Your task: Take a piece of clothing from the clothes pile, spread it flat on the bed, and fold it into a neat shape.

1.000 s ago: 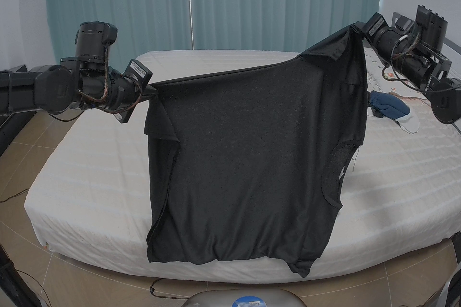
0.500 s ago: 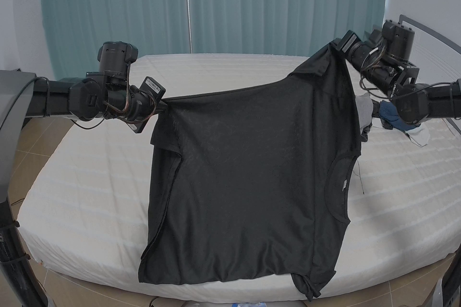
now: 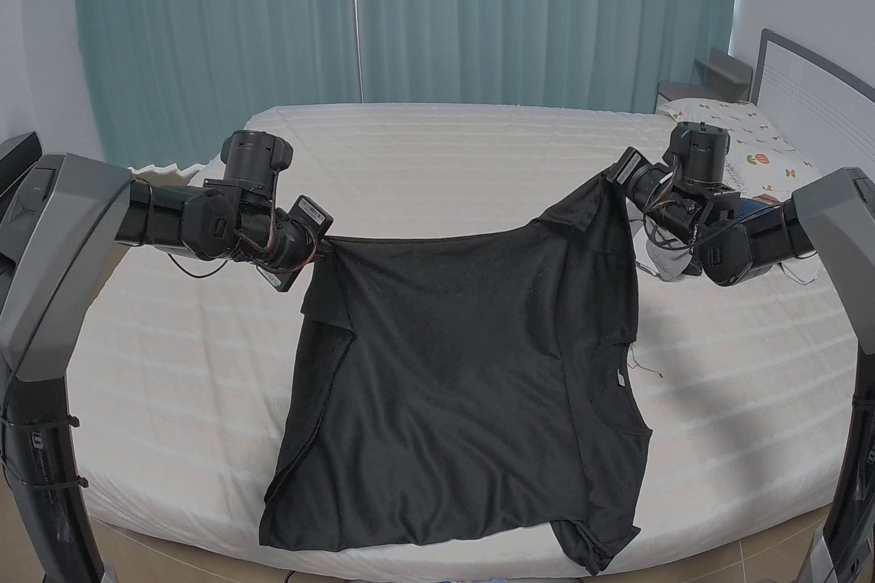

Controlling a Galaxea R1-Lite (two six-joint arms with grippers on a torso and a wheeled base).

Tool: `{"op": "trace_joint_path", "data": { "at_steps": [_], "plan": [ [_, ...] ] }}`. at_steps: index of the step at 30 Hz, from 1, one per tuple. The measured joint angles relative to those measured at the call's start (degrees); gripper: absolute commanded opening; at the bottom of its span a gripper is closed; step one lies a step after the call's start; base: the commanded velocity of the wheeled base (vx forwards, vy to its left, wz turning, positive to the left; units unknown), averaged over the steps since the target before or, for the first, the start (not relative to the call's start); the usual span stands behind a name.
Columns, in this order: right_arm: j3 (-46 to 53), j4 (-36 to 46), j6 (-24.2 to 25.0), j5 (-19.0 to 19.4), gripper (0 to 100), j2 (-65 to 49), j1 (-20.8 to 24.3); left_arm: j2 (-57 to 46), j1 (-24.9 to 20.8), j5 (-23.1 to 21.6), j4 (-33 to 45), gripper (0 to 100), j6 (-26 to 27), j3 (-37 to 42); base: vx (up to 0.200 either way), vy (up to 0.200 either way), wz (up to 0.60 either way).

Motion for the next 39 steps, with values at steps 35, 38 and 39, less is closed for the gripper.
{"op": "trace_joint_path", "data": {
  "at_steps": [35,38,39],
  "plan": [
    [30.6,-3.8,14.7,6.6,100,-2.4,-5.9,9.1,1.5,0.1,0.5,100,4.2,-1.0,0.000,0.000,0.00],
    [33.0,-8.4,16.1,6.9,100,-2.9,-6.0,10.4,0.8,0.5,0.5,100,4.2,-2.1,0.000,0.000,0.00],
    [34.0,-10.0,16.4,7.0,100,-3.0,-6.0,11.0,0.5,0.6,0.6,100,4.2,-2.7,0.000,0.000,0.00]
  ]
}}
